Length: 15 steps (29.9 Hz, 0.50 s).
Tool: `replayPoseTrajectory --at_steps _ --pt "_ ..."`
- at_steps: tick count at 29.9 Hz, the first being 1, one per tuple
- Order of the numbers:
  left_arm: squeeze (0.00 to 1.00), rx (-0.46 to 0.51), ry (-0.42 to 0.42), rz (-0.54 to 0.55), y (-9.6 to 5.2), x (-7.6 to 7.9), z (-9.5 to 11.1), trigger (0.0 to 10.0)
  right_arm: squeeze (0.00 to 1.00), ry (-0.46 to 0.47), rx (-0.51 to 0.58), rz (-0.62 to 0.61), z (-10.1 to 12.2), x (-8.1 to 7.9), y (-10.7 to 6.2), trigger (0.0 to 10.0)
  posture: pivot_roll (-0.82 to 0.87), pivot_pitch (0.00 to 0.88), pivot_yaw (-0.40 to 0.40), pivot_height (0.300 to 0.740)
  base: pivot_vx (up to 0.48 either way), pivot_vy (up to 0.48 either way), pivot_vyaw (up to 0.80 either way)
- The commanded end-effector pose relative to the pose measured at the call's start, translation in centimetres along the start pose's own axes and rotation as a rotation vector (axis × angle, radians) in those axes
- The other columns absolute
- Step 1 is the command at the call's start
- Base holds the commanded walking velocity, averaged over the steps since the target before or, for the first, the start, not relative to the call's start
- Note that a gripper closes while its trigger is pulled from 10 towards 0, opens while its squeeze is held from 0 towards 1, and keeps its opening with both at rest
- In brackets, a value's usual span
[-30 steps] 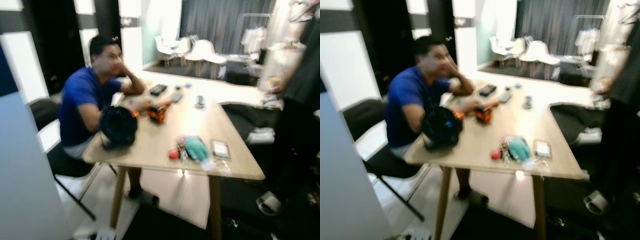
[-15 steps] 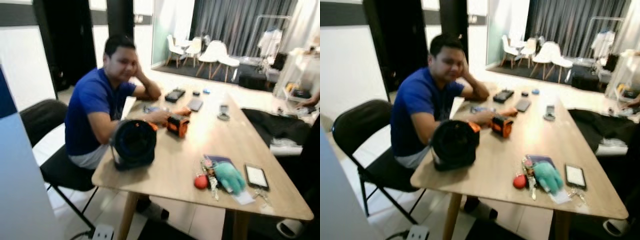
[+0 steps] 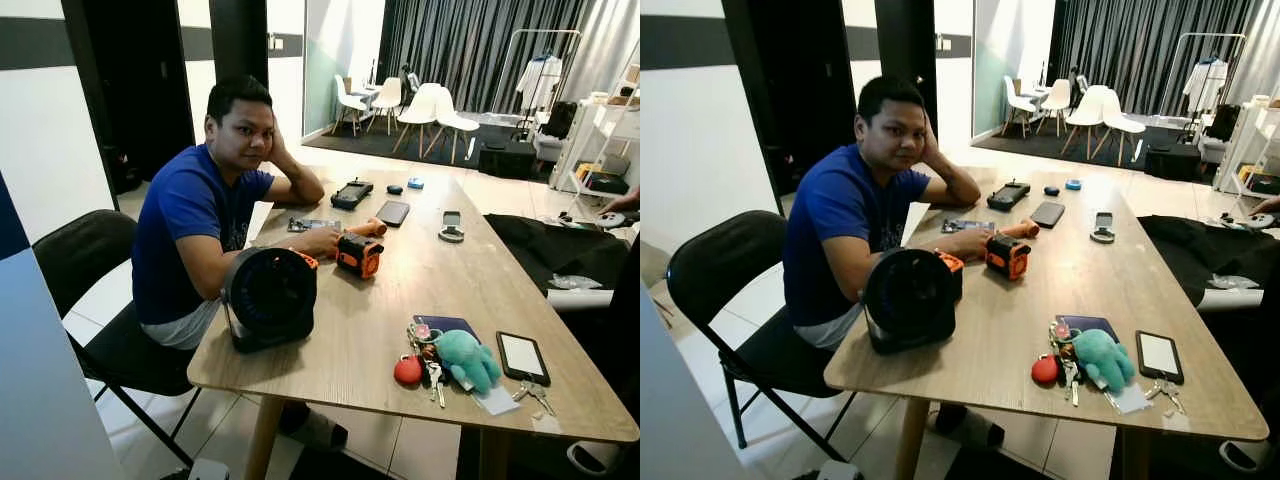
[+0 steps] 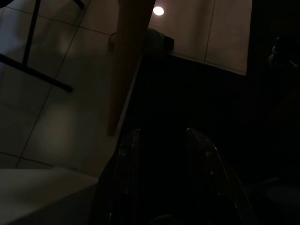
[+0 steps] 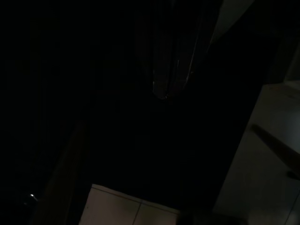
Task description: Hang keys on a hook
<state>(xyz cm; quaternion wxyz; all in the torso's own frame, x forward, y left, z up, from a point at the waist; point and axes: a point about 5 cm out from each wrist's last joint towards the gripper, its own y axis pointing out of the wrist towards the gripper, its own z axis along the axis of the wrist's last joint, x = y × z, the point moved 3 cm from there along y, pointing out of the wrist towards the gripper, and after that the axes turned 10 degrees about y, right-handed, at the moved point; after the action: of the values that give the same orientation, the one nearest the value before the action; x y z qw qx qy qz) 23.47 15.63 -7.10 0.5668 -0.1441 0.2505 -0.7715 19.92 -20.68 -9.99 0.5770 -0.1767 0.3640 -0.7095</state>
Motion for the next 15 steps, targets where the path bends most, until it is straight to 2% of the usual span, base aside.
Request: replayPoseTrajectory --at_steps 1,13,15 --pt "0.00 -0.001 0.008 -0.008 -0.11 0.23 -0.16 10.0 0.00 0.009 -0.015 -0.017 -0.39 0.35 -0.11 10.0 0.05 0.017 -0.003 0.740 0.000 -0.401 0.00" --pt "0.00 -0.011 0.019 -0.014 -0.16 0.14 -0.33 10.0 0.00 0.013 -0.016 -0.019 -0.58 0.27 -0.16 10.0 0.06 0.022 0.000 0.740 0.000 -0.404 0.00" --pt "0.00 -0.022 0.030 -0.011 -0.15 0.09 -0.44 10.0 0.00 0.013 -0.017 -0.021 -0.66 0.31 -0.19 10.0 0.05 0.021 0.001 0.740 0.000 -0.126 0.00"
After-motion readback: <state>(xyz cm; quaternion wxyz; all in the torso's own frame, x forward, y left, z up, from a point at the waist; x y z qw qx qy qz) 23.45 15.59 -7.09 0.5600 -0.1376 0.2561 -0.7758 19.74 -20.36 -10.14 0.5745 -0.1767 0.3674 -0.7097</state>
